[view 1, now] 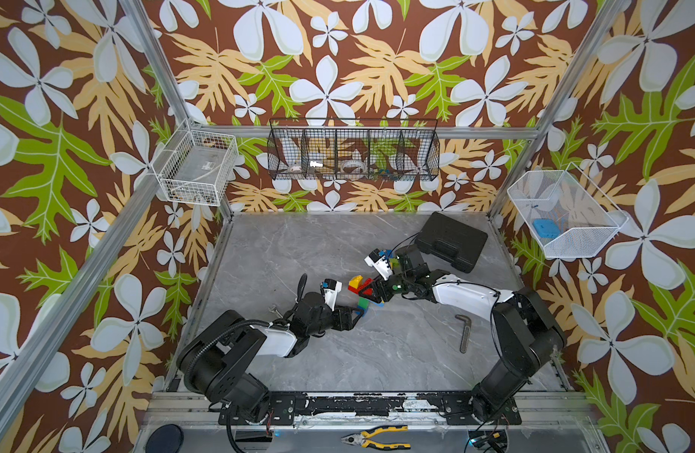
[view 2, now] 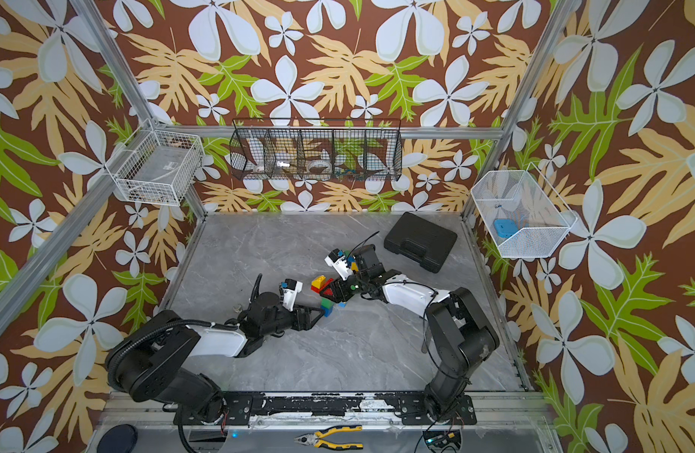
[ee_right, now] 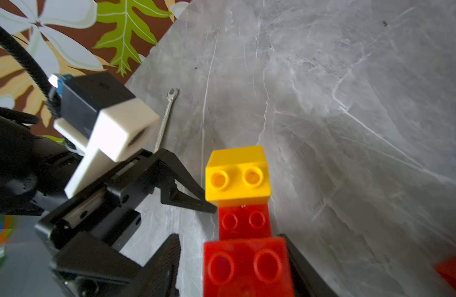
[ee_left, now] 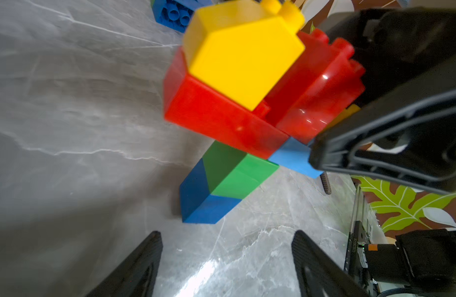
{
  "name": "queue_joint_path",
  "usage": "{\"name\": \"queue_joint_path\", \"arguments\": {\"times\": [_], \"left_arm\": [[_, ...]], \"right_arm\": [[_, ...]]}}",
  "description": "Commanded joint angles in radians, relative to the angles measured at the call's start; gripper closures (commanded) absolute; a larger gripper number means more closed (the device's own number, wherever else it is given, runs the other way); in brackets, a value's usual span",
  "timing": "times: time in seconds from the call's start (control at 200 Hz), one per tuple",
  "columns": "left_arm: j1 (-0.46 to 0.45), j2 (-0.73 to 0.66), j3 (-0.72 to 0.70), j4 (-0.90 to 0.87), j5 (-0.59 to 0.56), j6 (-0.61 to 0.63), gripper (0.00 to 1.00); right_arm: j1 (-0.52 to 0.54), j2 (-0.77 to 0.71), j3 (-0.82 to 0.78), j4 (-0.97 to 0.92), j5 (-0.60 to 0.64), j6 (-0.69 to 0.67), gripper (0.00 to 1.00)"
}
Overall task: Assemble a fork with lego
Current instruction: Adjust the lego brick at the center of the board, then reset both arms
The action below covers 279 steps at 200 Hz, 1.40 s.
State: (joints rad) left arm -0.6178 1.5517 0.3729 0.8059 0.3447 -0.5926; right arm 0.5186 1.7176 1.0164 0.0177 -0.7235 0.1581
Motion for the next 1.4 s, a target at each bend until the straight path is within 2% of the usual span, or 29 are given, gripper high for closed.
{"name": "queue_joint_path", "arguments": {"times": [0.0, 0.275, 0.525, 0.681, 0.781, 0.921, 1.011, 1.071, 1.131, 1.161, 1.211, 1.286, 1.356, 1.391], "left_arm": [[0.0, 0.036, 0.009, 0.093, 0.034, -0.005, 0.19], [0.0, 0.082, 0.0, 0.109, 0.024, -0.022, 0.19], [-0.002, 0.069, -0.078, 0.169, 0.022, -0.083, 0.2], [-0.043, 0.027, -0.127, 0.177, -0.019, -0.117, 0.2], [-0.083, 0.029, -0.125, 0.177, -0.023, -0.131, 0.2], [-0.096, -0.031, -0.15, 0.143, -0.068, -0.141, 0.2], [-0.096, -0.144, -0.167, 0.039, -0.14, -0.127, 0.2], [-0.095, -0.266, -0.173, -0.061, -0.218, -0.114, 0.2], [-0.094, -0.409, -0.167, -0.191, -0.349, -0.085, 0.18], [-0.094, -0.48, -0.156, -0.261, -0.436, -0.071, 0.16], [-0.085, -0.591, -0.133, -0.366, -0.594, -0.04, 0.12], [-0.069, -0.739, -0.116, -0.423, -0.807, 0.035, 0.01], [-0.059, -0.829, -0.13, -0.386, -1.078, 0.102, 0.0], [-0.03, -0.84, -0.141, -0.339, -1.158, 0.177, 0.01]], "right_arm": [[-0.028, 0.03, 0.004, 0.084, -0.141, 0.054, 0.39], [-0.062, 0.14, 0.102, 0.011, -0.165, -0.001, 0.37], [-0.061, 0.254, 0.186, -0.004, -0.216, -0.008, 0.37], [-0.05, 0.307, 0.243, -0.026, -0.226, -0.018, 0.36], [-0.044, 0.328, 0.278, -0.047, -0.186, -0.027, 0.35], [-0.072, 0.218, 0.2, 0.046, 0.042, 0.032, 0.31], [-0.125, 0.063, 0.049, 0.225, 0.194, 0.146, 0.25], [-0.162, -0.059, -0.061, 0.313, 0.326, 0.189, 0.19], [-0.185, -0.195, -0.165, 0.371, 0.505, 0.185, 0.1], [-0.189, -0.263, -0.213, 0.395, 0.611, 0.173, 0.0], [-0.194, -0.36, -0.294, 0.438, 0.786, 0.143, 0.01], [-0.205, -0.453, -0.366, 0.469, 1.063, 0.095, 0.01], [-0.221, -0.482, -0.426, 0.519, 1.207, -0.036, 0.01], [-0.226, -0.485, -0.453, 0.544, 1.258, -0.101, 0.01]]}}
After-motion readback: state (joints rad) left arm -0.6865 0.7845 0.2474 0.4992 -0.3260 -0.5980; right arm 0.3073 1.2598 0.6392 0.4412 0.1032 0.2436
